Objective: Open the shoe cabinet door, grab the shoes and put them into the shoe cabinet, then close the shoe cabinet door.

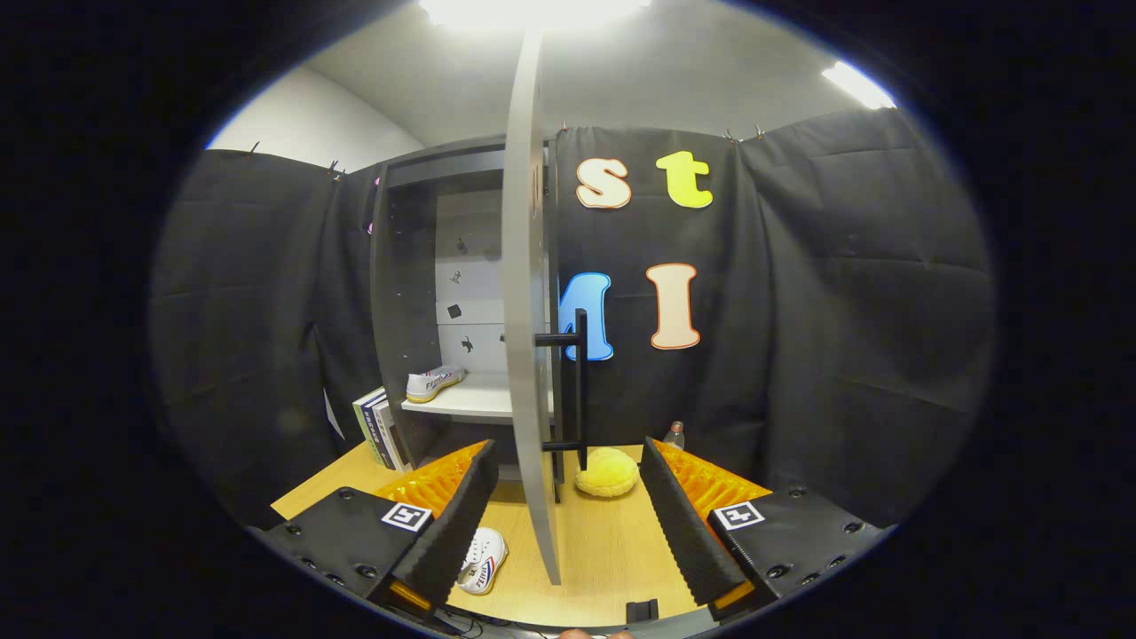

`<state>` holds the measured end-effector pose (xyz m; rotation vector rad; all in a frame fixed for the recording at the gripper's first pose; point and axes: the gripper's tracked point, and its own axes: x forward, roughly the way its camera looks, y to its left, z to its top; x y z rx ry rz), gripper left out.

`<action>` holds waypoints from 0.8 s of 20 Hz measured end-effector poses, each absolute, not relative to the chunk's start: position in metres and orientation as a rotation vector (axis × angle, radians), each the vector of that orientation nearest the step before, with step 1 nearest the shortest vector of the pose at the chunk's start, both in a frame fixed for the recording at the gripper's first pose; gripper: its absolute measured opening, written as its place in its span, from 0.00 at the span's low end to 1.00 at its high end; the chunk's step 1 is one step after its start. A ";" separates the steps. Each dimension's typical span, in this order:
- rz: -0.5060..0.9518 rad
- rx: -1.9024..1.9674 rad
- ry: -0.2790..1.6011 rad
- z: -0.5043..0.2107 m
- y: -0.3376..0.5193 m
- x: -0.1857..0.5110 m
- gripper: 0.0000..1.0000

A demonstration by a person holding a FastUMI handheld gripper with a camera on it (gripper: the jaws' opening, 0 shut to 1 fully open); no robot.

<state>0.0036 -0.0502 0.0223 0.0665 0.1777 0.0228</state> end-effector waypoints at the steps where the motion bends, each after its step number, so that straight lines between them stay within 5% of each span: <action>1: 0.001 0.066 0.180 0.019 -0.045 -0.006 0.87; 2: -0.010 0.068 0.186 0.014 -0.035 -0.016 0.98; 9: 0.034 0.083 0.285 -0.035 0.065 -0.044 0.98; 16: 0.160 0.065 0.351 -0.101 0.152 0.009 0.98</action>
